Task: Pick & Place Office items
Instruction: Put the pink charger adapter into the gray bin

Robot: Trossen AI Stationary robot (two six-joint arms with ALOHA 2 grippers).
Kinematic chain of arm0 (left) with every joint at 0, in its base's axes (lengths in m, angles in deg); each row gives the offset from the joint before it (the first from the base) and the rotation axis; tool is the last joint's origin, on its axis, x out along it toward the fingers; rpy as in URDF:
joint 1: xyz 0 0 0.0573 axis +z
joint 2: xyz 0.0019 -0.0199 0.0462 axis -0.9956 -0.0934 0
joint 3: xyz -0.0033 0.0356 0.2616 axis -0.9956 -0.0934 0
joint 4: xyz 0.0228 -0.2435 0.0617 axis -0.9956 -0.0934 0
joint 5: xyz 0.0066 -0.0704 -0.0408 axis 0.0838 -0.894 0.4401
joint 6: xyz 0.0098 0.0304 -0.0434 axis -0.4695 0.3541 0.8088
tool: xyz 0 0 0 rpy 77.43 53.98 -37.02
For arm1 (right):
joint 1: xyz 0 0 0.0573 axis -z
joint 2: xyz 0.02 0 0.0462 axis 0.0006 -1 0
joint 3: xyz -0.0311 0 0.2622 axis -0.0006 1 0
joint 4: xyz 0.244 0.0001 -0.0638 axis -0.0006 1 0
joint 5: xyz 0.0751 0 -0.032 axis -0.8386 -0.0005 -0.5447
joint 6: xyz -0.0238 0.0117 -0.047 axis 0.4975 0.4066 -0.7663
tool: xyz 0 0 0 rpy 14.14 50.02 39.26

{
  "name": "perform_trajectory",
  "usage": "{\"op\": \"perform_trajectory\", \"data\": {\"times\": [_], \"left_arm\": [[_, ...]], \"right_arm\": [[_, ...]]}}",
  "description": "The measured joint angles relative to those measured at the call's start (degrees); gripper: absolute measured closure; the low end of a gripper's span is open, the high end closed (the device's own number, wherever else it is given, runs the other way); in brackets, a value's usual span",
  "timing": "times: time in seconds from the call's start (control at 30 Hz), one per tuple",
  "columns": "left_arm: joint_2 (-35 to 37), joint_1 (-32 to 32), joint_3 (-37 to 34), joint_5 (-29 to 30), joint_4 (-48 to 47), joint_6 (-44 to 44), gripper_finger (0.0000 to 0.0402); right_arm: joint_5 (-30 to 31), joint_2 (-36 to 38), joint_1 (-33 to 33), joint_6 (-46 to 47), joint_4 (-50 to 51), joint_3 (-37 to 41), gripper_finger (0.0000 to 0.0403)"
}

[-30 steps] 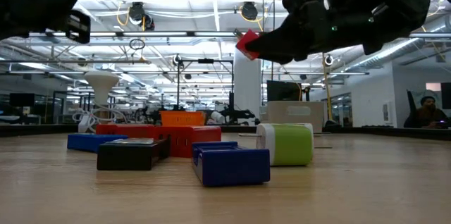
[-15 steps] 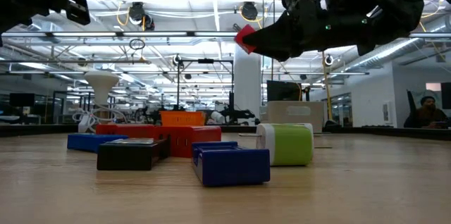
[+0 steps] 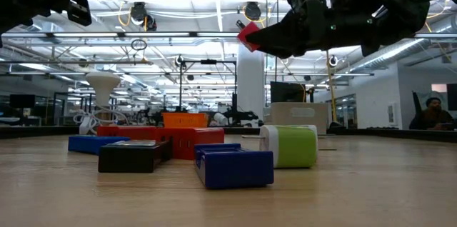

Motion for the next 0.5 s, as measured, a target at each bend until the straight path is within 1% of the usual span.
{"op": "perform_trajectory", "data": {"times": [0.17,0.3,0.5], "left_arm": [[0.01,0.01,0.0,0.0,-0.01,0.09,0.0378],[-0.01,0.0,0.0,0.0,-0.02,0.09,0.0378],[-0.02,0.01,0.0,-0.02,-0.01,0.07,0.0378]], "right_arm": [[0.02,0.0,0.0,-1.55,-3.08,0.0,0.0238],[-0.06,0.0,-0.12,0.41,-6.59,0.0,0.0238],[-4.42,0.0,-0.33,2.15,-9.33,-0.02,0.0238]]}}
